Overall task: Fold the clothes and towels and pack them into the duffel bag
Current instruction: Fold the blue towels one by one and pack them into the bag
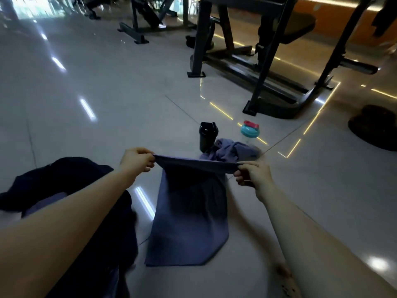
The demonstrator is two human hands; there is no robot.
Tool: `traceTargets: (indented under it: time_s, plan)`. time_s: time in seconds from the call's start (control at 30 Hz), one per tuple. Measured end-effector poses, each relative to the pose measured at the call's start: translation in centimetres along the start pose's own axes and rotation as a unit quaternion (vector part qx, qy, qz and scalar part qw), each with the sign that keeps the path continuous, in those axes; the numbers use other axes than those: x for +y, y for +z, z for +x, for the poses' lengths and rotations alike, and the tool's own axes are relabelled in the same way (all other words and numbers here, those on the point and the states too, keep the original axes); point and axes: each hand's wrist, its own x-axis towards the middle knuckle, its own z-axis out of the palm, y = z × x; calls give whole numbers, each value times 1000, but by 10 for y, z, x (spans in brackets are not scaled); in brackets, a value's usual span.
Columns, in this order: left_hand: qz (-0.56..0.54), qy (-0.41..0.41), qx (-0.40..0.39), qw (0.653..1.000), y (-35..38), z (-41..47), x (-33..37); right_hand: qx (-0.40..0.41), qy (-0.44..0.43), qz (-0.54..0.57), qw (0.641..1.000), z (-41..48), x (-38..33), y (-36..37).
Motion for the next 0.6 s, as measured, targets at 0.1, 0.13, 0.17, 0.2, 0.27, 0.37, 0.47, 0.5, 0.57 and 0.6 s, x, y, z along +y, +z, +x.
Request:
traceTargets:
  time_s: [0.1, 0.13, 0.17, 0.2, 0.27, 0.37, 0.47, 0.5, 0.57, 0.6]
  plan:
    - [-49, -80, 21, 995, 5, -14, -50, -14, 40, -18, 999, -10, 39, 6]
    - [-71, -105, 34, 991, 7, -21, -66, -19, 51, -28, 998, -13, 50, 7]
    - [-89, -127, 53, 986, 9, -28, -81, -22, 62, -39, 997, -16, 59, 7]
    - [-100, -142, 76, 982, 10, -36, -96, -26, 71, -48, 996, -19, 67, 6]
    - [-93, -147, 106, 979, 12, -51, -124, -38, 86, -72, 993, -23, 80, 2]
    - [-37, -132, 81, 987, 18, -73, -158, -46, 106, -100, 988, -27, 95, -6]
    - [44, -148, 74, 985, 23, -89, -183, -55, 132, -134, 981, -31, 110, -7]
    - [63, -156, 76, 983, 26, -93, -190, -59, 142, -147, 977, -32, 116, -6]
    - [94, -172, 72, 978, 32, -101, -200, -67, 159, -177, 969, -33, 127, -6]
    - [105, -180, 66, 976, 34, -105, -203, -71, 167, -200, 963, -33, 133, -6]
